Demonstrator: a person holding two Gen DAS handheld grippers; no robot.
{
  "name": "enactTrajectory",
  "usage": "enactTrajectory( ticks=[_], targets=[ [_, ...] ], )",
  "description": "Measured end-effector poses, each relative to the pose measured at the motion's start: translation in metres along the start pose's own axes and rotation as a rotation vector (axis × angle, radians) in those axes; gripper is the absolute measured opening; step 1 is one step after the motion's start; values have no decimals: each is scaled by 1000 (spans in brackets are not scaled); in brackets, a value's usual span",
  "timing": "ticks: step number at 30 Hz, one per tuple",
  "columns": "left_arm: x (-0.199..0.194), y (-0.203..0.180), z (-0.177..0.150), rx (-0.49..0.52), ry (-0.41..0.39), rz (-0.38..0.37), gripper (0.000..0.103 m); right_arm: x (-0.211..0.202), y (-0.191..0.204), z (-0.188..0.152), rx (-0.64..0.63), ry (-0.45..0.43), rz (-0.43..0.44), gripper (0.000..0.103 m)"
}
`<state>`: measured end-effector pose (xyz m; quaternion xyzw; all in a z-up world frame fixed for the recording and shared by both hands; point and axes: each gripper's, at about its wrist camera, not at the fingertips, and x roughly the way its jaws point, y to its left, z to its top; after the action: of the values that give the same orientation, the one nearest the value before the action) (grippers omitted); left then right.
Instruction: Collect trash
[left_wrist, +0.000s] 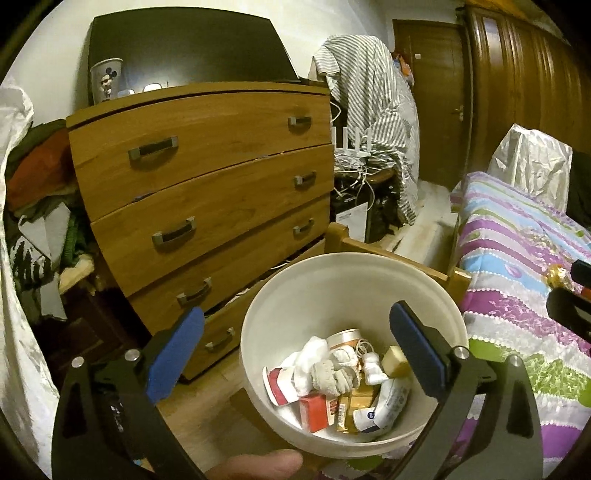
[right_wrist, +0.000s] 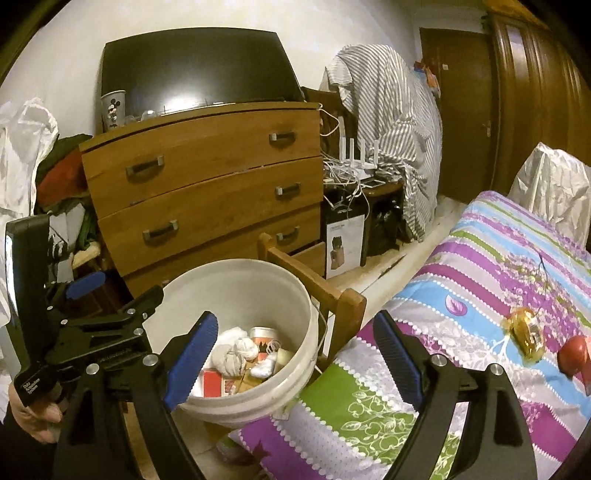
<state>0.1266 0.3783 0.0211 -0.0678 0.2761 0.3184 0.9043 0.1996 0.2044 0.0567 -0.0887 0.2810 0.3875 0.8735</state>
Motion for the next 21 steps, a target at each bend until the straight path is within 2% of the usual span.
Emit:
enactTrajectory(
  ticks=[6,11,19,21],
  targets=[
    [1,-1,1,7,11,9,97,-3,0,-4,2,-5,-1,87],
    [-3,-4,1,15,-36,26,97,-5,-1,-5,6,-12,-7,88],
    [1,-3,2,5,-11,16,97,-7,-6,-5,30,-20,-15,89],
    [1,-1,2,-4,3,-10,97,-7,-6,-5,32,-22,-17,90]
  ],
)
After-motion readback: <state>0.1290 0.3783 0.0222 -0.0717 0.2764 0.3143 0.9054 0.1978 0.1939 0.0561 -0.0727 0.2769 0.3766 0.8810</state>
